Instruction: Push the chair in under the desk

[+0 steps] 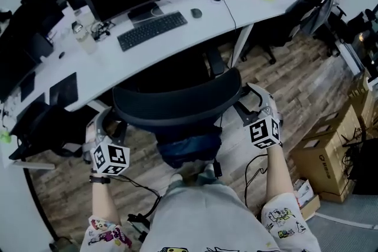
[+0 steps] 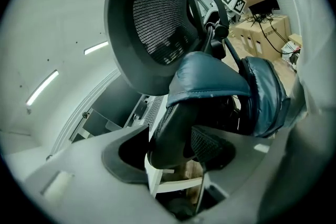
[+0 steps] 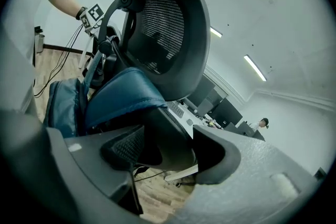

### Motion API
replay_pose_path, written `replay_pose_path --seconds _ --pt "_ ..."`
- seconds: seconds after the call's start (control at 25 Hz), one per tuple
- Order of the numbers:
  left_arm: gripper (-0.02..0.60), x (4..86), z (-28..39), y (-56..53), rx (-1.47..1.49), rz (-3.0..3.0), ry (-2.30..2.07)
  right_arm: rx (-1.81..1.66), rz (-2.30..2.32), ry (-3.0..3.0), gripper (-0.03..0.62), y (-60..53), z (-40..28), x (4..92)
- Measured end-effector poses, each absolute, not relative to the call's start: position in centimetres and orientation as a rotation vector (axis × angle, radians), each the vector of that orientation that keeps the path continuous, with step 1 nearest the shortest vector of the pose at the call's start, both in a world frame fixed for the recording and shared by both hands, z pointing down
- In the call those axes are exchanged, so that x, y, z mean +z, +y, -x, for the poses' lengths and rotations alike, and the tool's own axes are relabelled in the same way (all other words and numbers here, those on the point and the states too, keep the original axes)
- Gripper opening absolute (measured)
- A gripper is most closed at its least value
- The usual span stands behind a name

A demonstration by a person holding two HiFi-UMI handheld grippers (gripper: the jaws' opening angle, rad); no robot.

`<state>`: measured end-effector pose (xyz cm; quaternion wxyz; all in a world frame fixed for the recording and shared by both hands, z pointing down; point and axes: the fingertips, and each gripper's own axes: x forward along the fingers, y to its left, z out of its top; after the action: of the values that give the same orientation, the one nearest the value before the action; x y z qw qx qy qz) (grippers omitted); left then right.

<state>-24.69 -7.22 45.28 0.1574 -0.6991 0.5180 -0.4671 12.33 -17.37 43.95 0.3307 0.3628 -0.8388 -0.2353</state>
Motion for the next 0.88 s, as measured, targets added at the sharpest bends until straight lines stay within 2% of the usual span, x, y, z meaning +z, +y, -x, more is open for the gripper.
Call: replay_pose_path --seconds 0.88 --pt "0.264 45.4 22.8 -9.9 -1.387 1.915 1.688 -0.716 -0.78 -2.309 0.285 -25.4 -12.3 43.4"
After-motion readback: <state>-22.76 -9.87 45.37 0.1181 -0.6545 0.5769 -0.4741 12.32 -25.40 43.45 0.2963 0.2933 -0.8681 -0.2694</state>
